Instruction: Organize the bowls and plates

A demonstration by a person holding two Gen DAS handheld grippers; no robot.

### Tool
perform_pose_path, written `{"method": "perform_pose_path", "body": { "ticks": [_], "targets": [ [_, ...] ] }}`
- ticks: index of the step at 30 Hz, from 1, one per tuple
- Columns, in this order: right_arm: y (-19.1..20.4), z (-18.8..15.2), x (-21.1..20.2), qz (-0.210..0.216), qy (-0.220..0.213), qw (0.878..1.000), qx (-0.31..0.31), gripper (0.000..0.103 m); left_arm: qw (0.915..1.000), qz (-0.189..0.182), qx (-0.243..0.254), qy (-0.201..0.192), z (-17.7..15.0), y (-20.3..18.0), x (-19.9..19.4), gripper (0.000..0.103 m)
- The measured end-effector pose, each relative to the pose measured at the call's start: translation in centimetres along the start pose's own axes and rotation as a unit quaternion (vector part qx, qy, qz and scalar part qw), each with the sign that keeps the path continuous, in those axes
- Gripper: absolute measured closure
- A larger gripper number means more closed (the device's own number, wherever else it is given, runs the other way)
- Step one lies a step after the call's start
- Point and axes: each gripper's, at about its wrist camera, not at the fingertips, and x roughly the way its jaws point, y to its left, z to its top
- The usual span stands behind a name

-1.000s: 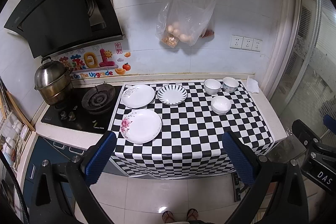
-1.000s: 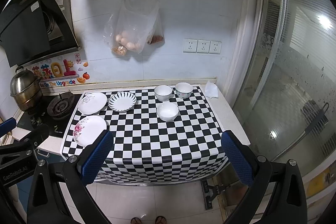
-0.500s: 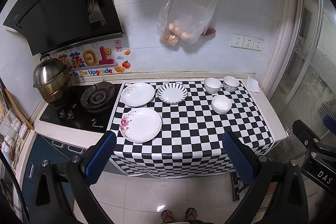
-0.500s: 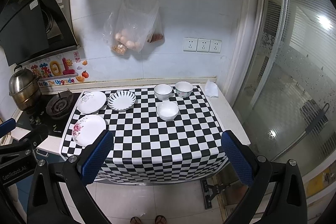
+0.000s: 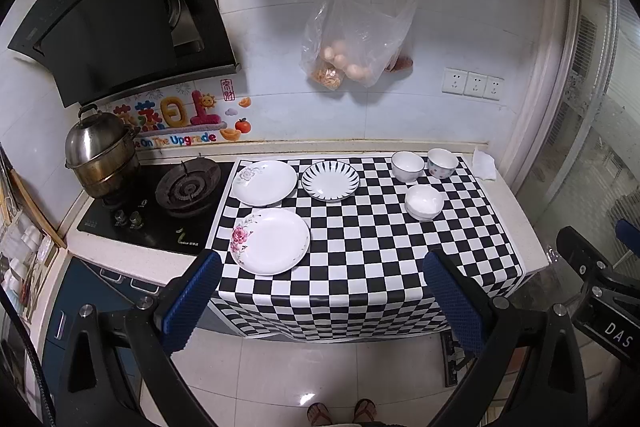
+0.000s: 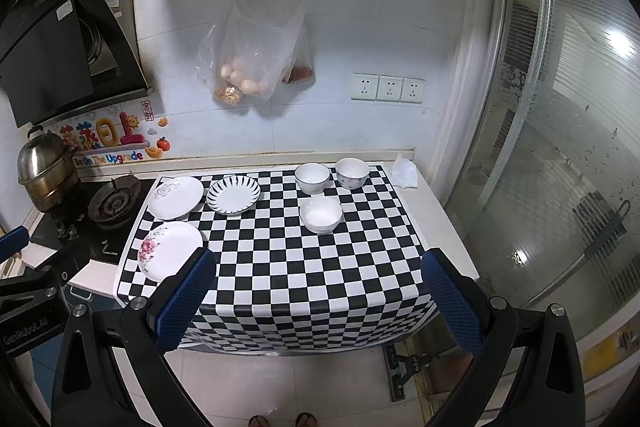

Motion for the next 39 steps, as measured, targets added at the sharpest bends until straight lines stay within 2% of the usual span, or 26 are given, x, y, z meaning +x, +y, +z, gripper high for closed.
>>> {"method": "perform_pose_path", "body": {
  "ticks": [11,17,27,32,39],
  "targets": [
    [0.1,0.4,0.8,0.007,0.003,1.0,0.005,0.0,0.9999,0.012,0.001,0.002,0.4,-0.1,0.5,0.0],
    [-0.4,0.3,3.0,0.032,0.012,0.999,0.007,0.0,0.9995,0.027,-0.014,-0.001,0.1,-0.2,1.9,0.0],
    [2.1,-1.1,12.1,0.122,0.077,0.989,-0.015,0.0,0.994,0.099,-0.046,0.0,0.3,1.5,6.6,0.0],
    [5.1,-0.9,17.2,0.143,0.101,0.984,-0.023,0.0,0.9924,0.11,-0.05,0.022,0.8,3.2,10.0,0.0],
    [10.9,0.0,26.1,0.149,0.151,0.977,-0.025,0.0,0.9905,0.112,-0.046,0.065,1.8,7.2,17.5,0.0]
  ]
}}
